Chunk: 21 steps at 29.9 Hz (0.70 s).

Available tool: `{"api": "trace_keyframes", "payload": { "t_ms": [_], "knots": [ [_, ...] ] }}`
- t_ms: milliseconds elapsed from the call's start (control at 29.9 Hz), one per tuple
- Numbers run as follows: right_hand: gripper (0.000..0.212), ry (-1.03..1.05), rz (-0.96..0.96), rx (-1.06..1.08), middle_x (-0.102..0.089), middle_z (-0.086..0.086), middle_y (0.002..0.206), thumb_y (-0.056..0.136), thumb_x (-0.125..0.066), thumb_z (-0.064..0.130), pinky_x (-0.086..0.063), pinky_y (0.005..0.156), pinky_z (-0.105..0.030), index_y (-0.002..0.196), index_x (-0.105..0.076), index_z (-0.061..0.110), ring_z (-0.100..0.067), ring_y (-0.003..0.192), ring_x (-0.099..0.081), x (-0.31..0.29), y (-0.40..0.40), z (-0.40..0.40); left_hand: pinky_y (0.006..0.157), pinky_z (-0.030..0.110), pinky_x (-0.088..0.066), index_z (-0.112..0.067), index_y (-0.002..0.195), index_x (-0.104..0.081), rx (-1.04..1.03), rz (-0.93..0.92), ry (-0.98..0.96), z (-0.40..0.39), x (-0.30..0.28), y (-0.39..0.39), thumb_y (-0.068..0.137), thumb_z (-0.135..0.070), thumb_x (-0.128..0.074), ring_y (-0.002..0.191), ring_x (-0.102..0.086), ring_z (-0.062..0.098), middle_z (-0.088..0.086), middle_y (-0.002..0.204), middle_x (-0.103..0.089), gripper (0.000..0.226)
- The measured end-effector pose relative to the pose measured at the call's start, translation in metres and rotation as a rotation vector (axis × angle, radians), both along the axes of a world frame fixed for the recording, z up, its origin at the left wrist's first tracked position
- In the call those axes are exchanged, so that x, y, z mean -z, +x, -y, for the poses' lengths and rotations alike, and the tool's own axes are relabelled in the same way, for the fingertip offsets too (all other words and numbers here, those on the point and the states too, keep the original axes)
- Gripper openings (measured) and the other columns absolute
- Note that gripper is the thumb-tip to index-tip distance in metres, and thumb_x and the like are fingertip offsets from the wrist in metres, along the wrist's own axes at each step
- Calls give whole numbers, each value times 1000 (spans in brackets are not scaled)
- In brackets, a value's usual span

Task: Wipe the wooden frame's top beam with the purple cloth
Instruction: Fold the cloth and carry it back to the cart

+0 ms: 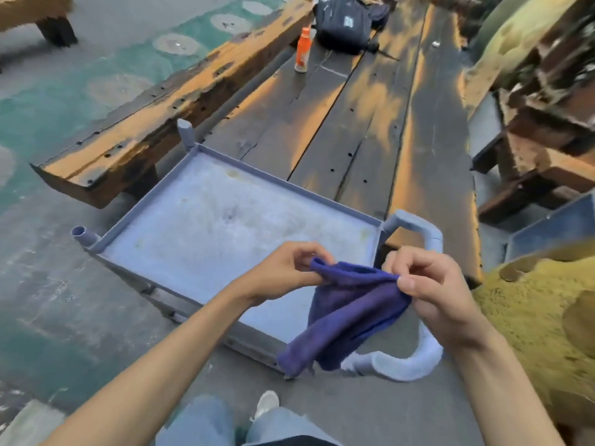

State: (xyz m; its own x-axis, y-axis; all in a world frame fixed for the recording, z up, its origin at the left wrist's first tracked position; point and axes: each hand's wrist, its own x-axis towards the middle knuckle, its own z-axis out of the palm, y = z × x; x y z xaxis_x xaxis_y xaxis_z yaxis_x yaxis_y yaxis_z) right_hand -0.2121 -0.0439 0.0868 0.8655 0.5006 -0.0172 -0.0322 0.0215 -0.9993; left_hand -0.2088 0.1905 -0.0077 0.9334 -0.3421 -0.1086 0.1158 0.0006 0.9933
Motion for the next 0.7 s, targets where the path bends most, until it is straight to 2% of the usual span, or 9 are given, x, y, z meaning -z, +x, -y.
{"api": "trace_keyframes", "payload": {
  "t_ms": [100,167,301,401,502,636,703],
  "knots": [
    [17,23,13,263,-48,-6,65,71,-63,10,-31,57,-30,59,-55,19,-20,63,-39,-5,-1,17,71,18,-51,-9,84,-67,44,20,-79,-9,-20,34,83,11,-73,71,-66,6,-5,74,-72,21],
    [22,53,21,455,-50,-3,66,74,-54,1,-33,57,-29,60,-54,18,-18,63,-42,-7,-6,24,69,16,-50,-9,84,-68,115,60,-112,-7,-40,62,82,10,-73,70,-66,5,-6,73,-72,20],
    [20,114,78,810,-50,-1,69,76,-54,6,-32,61,-30,62,-55,20,-18,66,-42,-12,-22,33,73,18,-51,-10,99,-69,288,126,-175,17,-83,111,89,0,-70,80,-66,5,-5,85,-74,14],
    [29,164,167,1062,-57,3,71,80,-49,4,-39,63,-28,61,-60,23,-18,68,-50,-18,-34,34,77,20,-52,-12,108,-70,397,188,-177,50,-109,141,93,-1,-67,86,-66,3,-8,91,-75,18],
    [30,175,226,1237,-57,6,65,81,-52,6,-40,53,-19,60,-64,22,-11,62,-49,-20,-43,34,74,16,-51,-3,114,-68,483,250,-162,86,-122,159,96,0,-63,86,-66,1,-7,92,-75,20],
    [27,133,253,1377,-58,5,65,84,-57,6,-40,51,-19,64,-67,22,-12,63,-49,-17,-60,51,80,23,-52,4,119,-67,603,273,-150,139,-123,172,97,-3,-63,92,-65,9,15,106,-73,24],
    [30,78,227,1419,-60,6,65,90,-60,1,-41,52,-19,68,-68,21,-10,61,-50,-9,-65,62,83,23,-53,4,118,-68,621,276,-129,162,-115,176,97,-2,-63,91,-66,8,13,105,-73,22]
  ]
}}
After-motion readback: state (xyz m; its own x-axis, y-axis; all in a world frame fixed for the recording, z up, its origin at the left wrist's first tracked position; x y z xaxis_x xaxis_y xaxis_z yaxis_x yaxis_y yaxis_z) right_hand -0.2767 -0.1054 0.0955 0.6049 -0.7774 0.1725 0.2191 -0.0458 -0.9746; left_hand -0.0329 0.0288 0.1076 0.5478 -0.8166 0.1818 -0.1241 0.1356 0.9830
